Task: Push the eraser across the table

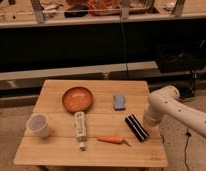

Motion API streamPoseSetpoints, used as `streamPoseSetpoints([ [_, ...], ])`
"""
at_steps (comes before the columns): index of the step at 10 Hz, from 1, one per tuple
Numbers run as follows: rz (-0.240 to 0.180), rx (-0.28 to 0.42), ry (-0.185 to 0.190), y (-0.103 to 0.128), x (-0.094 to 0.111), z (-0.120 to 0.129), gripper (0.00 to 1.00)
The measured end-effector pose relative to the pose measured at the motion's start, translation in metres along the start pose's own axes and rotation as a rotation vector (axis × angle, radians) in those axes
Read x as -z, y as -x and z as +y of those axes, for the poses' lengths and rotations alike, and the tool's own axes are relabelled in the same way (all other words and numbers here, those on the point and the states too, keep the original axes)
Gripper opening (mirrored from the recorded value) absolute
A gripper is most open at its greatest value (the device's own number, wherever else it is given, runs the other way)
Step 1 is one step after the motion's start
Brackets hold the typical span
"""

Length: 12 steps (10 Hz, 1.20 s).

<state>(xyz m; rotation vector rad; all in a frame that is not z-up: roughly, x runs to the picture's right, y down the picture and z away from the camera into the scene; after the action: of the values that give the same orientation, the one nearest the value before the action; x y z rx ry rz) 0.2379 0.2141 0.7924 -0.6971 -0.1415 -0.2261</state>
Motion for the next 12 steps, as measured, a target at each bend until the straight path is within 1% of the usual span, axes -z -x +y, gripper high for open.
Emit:
streamPoseSetpoints([
  [2,0.001,0.032,0.003,0.017,-0.004,-0.014,0.01],
  [3,0.005,0.042,0.007,0.02,-0.007,-0.017,0.01],
  [4,0.008,0.056,0.013,0.02,-0.009,-0.014,0.01],
  [6,0.013,0.067,0.012,0.02,-0.01,-0.014,0.01],
  [12,0.022,0.083,-0.01,0.024,-0.009,-0.011,0.01],
])
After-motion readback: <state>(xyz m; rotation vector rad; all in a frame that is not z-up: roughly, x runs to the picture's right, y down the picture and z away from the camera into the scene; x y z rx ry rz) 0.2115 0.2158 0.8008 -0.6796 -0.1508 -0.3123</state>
